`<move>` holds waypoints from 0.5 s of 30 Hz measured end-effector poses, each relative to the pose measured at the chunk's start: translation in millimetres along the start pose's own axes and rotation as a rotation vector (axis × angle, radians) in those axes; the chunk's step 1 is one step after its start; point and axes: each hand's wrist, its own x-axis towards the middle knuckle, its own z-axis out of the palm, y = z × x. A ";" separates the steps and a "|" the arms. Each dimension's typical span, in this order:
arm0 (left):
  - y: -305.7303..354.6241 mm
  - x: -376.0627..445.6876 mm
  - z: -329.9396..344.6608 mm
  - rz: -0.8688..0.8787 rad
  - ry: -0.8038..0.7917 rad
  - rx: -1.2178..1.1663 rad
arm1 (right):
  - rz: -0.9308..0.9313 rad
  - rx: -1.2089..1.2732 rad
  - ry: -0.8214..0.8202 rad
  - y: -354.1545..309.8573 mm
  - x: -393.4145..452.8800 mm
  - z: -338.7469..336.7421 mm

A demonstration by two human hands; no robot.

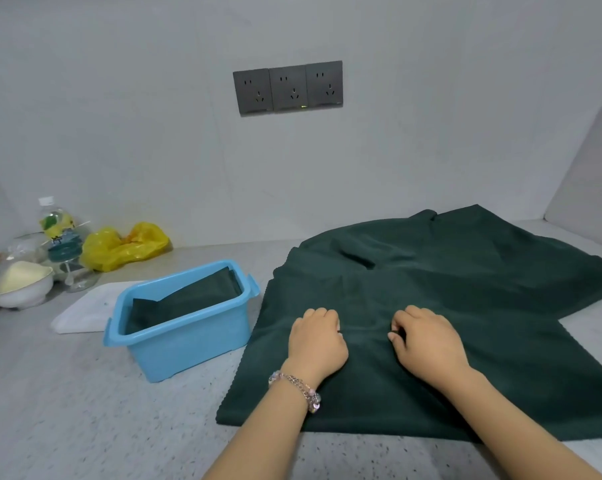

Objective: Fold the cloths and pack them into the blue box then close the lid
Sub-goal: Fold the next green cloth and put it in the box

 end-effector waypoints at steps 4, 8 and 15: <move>2.5 0.9 3.6 -0.063 0.008 -0.034 | 0.021 0.013 0.044 -0.4 -2.0 7.7; 16.7 1.0 10.8 -0.168 0.011 0.077 | 0.046 0.015 0.021 -1.1 -0.5 8.1; 5.8 -5.5 26.3 -0.190 0.109 0.031 | 0.055 0.060 -0.020 -5.1 -2.1 13.6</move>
